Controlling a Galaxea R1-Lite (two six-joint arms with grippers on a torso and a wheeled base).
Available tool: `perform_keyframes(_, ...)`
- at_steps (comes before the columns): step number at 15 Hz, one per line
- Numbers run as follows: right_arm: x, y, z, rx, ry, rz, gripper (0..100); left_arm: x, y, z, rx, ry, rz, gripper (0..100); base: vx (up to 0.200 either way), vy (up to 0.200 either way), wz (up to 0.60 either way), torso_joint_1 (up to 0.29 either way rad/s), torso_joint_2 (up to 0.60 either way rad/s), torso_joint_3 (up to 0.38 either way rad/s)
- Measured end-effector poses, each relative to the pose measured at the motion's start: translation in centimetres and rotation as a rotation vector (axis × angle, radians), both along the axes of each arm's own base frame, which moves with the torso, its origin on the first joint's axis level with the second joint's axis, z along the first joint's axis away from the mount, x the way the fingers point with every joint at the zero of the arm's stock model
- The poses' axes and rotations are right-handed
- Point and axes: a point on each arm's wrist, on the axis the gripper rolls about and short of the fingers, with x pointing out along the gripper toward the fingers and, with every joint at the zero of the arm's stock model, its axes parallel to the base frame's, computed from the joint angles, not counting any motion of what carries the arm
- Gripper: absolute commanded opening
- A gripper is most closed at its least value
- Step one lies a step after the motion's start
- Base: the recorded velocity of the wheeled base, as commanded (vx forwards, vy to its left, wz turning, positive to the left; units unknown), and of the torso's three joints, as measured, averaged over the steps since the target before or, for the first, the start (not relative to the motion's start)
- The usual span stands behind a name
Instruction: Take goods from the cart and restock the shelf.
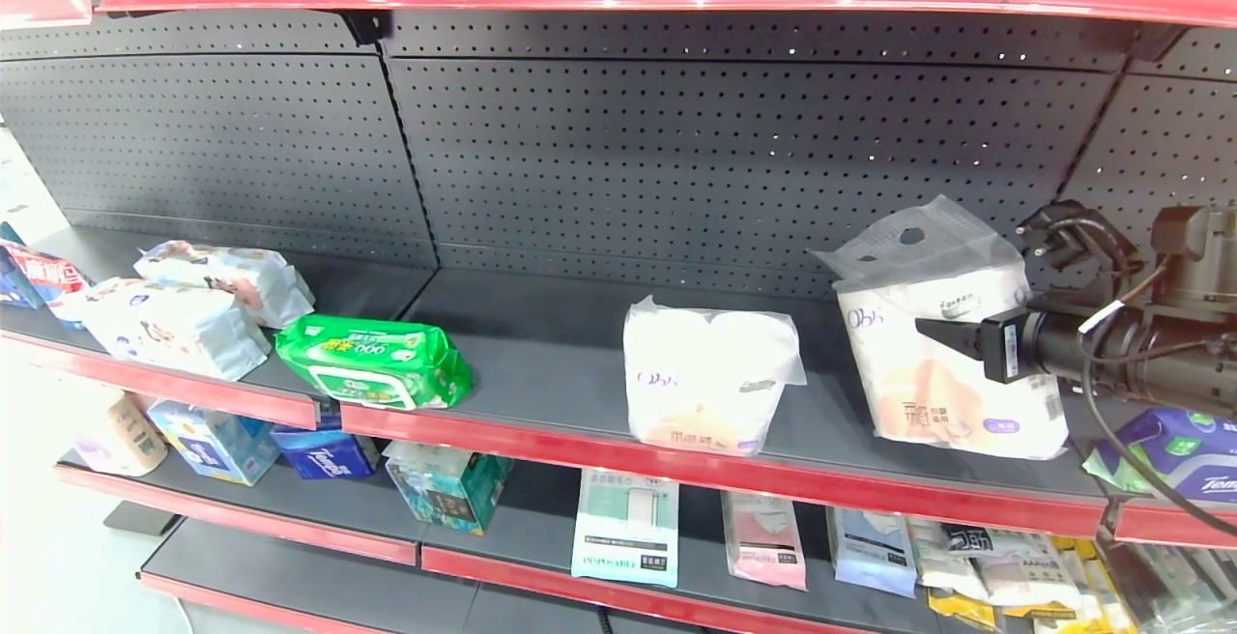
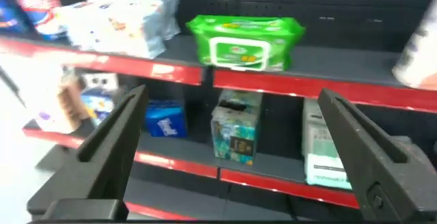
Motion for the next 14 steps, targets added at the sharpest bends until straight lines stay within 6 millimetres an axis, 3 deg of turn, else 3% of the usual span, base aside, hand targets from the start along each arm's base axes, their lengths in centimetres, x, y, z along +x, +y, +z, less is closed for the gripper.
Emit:
perform_keyframes(3,0.1,-0.02,-0.17,0.0,0.006,-0.001,0,0.1,-0.19,-0.04,0.006,-0.002,0.108,100,0.0,0.0,0.0,0.0,0.0,0.0)
perform_keyframes(7,0.43,0.03,-0.02,0.0,0.0,0.001,0,0.02,-0.48,0.03,0.008,-0.001,-0.105,100,0.0,0.0,0.0,0.0,0.0,0.0)
perform_keyframes(10,0.45,0.04,-0.05,0.0,0.001,0.001,0,-0.08,-0.35,0.05,0.012,-0.003,-0.156,100,0.0,0.0,0.0,0.0,0.0,0.0)
perform_keyframes(12,0.54,0.02,0.11,0.0,-0.005,0.0,0,-0.08,-0.2,0.05,0.02,-0.003,-0.101,100,0.0,0.0,0.0,0.0,0.0,0.0)
perform_keyframes(14,0.65,0.03,0.25,0.0,-0.011,0.0,0,-0.09,0.19,0.0,-0.02,-0.011,0.066,100,0.0,0.0,0.0,0.0,0.0,0.0)
